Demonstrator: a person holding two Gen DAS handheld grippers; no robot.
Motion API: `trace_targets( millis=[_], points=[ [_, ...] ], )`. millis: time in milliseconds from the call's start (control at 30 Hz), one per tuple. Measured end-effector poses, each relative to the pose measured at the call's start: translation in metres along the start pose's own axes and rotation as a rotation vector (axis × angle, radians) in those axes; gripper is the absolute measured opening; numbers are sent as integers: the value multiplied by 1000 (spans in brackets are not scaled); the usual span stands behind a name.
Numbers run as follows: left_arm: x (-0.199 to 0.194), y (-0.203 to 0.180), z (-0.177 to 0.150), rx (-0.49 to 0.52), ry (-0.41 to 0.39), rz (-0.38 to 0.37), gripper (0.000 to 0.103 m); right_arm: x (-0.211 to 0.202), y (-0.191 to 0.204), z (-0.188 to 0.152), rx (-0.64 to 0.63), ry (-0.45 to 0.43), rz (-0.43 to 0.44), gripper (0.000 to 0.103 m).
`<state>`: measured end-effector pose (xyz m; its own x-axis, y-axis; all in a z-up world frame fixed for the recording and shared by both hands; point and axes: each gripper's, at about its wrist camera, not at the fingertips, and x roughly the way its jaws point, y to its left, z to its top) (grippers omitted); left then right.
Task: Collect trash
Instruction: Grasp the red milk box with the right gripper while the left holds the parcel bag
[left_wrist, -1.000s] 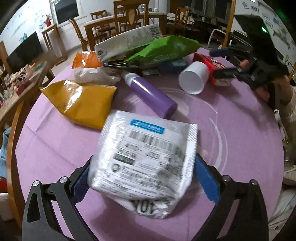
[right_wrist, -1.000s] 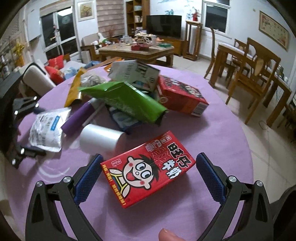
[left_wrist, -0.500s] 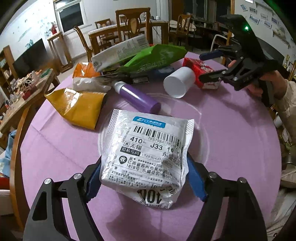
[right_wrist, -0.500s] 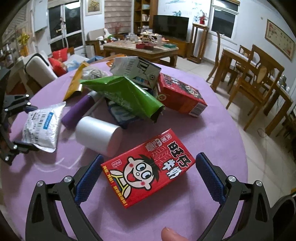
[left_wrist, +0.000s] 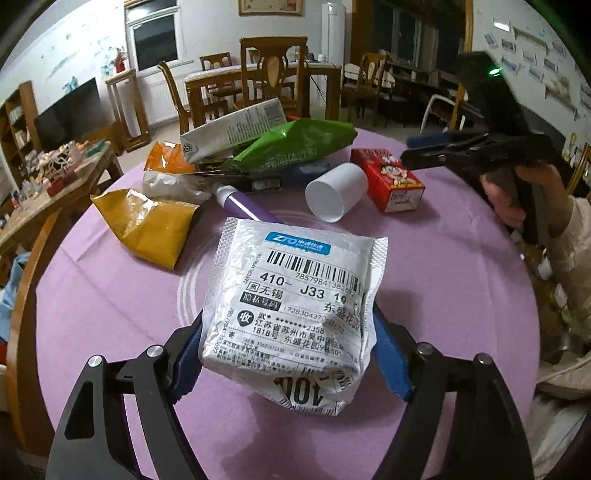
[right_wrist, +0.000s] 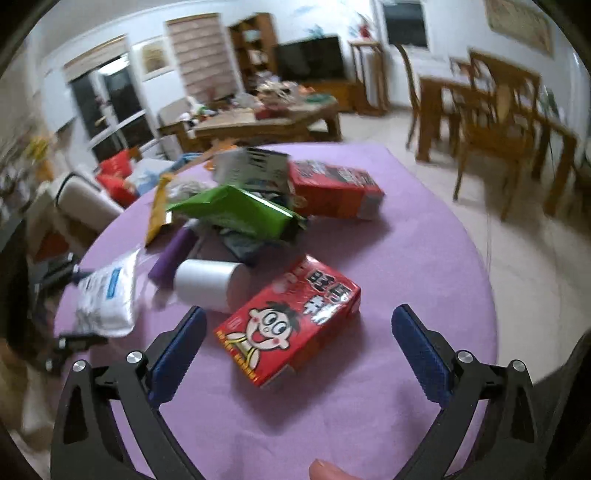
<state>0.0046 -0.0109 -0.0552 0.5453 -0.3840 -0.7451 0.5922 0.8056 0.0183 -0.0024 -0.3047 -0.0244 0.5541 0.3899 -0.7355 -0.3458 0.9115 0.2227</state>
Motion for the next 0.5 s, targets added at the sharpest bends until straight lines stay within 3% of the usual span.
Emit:
trace_targets(
  millis=[200,367,467,500],
  points=[
    [-2,-4,-1,-7,-12,-3,78,28,1,1,105,75,-18,77],
    [-3,-5,-3,2,-20,9,78,40,7,8,114,92,-154,68],
    [-4,-2,-4,-8,-30,3,78,48,20,5,25,105,-258,51],
    [-5,-1,-4,-11,-35,2,78,46,21,4,17,97,-264,51]
  ],
)
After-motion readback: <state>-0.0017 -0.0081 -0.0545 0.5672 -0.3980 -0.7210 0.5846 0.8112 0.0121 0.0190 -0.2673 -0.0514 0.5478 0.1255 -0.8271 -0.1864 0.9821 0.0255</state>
